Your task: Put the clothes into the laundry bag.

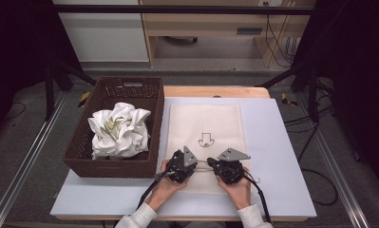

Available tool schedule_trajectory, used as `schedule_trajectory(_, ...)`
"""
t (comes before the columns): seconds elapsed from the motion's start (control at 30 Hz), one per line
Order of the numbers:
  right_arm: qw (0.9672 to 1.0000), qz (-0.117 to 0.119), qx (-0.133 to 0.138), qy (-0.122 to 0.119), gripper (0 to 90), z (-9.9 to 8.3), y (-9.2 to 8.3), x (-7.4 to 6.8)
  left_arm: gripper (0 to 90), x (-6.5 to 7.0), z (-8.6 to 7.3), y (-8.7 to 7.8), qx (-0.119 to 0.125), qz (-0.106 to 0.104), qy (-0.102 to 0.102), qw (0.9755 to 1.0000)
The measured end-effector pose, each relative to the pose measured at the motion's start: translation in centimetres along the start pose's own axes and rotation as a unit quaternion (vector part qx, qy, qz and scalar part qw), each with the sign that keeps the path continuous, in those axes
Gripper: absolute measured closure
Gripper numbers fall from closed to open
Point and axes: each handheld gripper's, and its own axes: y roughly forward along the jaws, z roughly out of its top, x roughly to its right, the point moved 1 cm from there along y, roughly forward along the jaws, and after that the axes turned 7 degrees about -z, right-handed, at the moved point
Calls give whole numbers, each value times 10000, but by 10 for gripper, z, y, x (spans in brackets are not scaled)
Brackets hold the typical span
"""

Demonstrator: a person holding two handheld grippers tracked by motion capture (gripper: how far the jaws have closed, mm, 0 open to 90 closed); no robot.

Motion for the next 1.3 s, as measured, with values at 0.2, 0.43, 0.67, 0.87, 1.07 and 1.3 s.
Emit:
schedule_trajectory(0.2, 9994, -219, 263, -101, 604, 2, -6, 3, 854, -4, 4, -5, 164, -57, -146, 9997)
schedule_trajectory(0.43, 9978, -474, -90, -456, 613, -1, 7, -5, 850, -5, 11, -12, 308, -186, -317, 9988)
schedule_trajectory(0.67, 9987, -452, -67, -243, 865, 0, 4, -2, 694, 1, 7, -28, 508, -360, -398, 9973)
schedule_trajectory(0.87, 9990, -450, 39, -51, 871, 3, 1, 1, 745, 12, -6, -67, 796, -307, -244, 9961)
schedule_trajectory(1.07, 9983, -512, 267, 61, 871, 10, -2, 2, 874, 26, -35, -62, 342, -478, -194, 9981)
schedule_trajectory(1.3, 9964, -542, 634, 161, 871, 23, -9, 4, 893, 29, -52, -42, 53, -513, -282, 9983)
